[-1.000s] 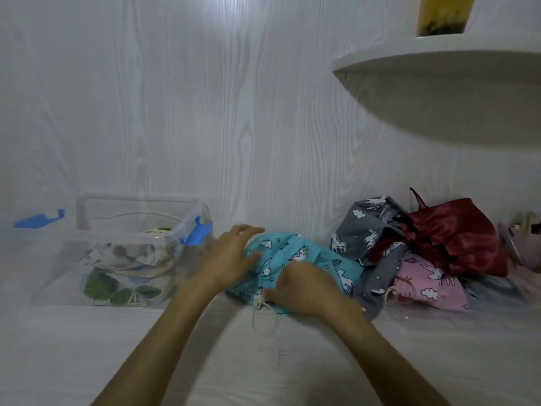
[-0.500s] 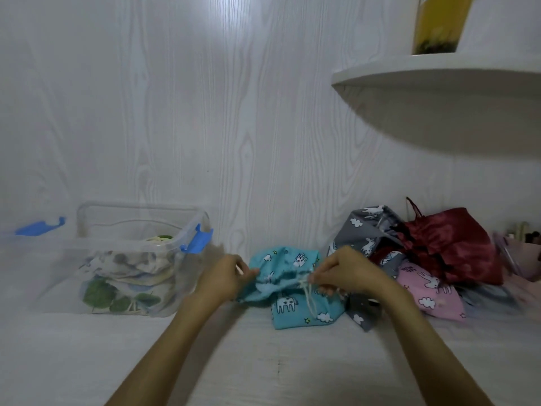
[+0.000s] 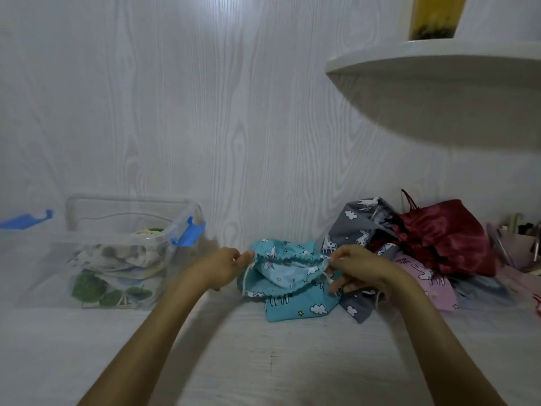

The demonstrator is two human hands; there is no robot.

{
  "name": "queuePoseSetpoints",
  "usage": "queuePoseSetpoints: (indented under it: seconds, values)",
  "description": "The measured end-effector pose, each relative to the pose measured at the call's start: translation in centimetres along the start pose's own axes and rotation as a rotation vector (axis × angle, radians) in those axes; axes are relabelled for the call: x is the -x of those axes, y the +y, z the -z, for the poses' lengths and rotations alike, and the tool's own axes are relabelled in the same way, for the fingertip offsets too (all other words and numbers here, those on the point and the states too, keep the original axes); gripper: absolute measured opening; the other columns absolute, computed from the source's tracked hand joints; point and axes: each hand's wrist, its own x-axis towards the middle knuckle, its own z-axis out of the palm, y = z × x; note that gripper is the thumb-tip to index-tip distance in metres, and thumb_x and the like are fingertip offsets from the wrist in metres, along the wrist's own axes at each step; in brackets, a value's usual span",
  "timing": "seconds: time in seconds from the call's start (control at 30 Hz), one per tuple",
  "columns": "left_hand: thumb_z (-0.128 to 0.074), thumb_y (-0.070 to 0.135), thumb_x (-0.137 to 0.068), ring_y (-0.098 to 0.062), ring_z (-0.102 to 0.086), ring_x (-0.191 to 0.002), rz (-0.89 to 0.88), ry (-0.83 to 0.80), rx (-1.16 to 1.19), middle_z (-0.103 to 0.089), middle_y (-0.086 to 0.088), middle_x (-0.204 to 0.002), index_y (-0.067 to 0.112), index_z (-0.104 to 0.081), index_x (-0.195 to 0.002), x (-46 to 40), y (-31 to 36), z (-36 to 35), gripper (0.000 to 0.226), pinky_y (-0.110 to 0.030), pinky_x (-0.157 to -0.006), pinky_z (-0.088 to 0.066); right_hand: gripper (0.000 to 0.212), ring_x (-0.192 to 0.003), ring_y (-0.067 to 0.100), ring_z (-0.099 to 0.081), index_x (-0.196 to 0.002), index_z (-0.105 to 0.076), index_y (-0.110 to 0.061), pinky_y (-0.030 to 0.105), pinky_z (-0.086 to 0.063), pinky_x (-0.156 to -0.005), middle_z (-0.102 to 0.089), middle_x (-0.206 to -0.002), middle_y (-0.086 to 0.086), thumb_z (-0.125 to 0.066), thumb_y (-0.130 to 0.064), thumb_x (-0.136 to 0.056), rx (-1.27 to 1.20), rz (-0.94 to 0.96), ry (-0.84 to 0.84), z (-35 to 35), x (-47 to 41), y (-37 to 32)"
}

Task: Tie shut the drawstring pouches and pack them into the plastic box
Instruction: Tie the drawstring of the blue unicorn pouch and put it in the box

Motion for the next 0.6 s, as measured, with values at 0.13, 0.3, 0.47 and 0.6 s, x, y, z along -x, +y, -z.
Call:
queuePoseSetpoints:
  seconds: [0.13,0.3,0.47,0.6]
  values:
    - [-0.012,0.059,-0.095,-0.013,-0.062,-0.085,0.103,-0.208,0.091,-0.055,-0.006,-0.127,0.014,-0.035,-0.141,1.4,1.0,0.5,0.068,-0.024,-0.066,-0.050,0.019,-0.063,0.022,-0.070,-0.085,-0.044,-0.006,0.028,-0.059,-0.059,-0.059,-0.080,0.011,-0.034,-0.007,-0.100,-0.181,-0.045,-0.084,-1.9,-0.2,-0.1]
    - [-0.020,0.071,-0.087,-0.005,-0.054,-0.070,0.092,-0.283,-0.080,-0.058,0.008,-0.088,0.017,-0.051,-0.122,2.1,0.8,1.4,0.071,-0.020,-0.061,-0.044,0.018,-0.050,0.014,-0.065,-0.093,-0.051,-0.005,0.024,-0.056,-0.056,-0.066,-0.073,0.015,-0.038,-0.015,-0.101,-0.127,0.023,-0.062,-1.3,-0.7,-0.2]
    - [-0.048,0.050,-0.093,-0.007,-0.041,-0.061,-0.025,-0.280,-0.047,-0.045,0.006,-0.070,0.019,-0.061,-0.087,2.2,0.0,2.6,0.034,-0.015,-0.054,-0.038,0.026,-0.078,0.015,-0.069,-0.109,-0.062,0.001,0.019,-0.057,-0.073,-0.070,-0.096,0.015,-0.066,-0.007,-0.084,-0.037,0.152,-0.281,0.7,1.6,-0.3]
    - [-0.035,0.034,-0.100,-0.007,-0.043,-0.061,-0.019,-0.014,0.289,-0.048,0.006,-0.070,0.019,-0.054,-0.074,1.3,0.7,2.6,0.036,-0.018,-0.055,-0.039,0.025,-0.054,0.009,-0.056,-0.077,-0.067,-0.011,0.016,-0.046,-0.055,-0.061,-0.059,-0.002,-0.067,-0.035,-0.084,0.381,0.188,-0.246,1.5,1.9,-0.2]
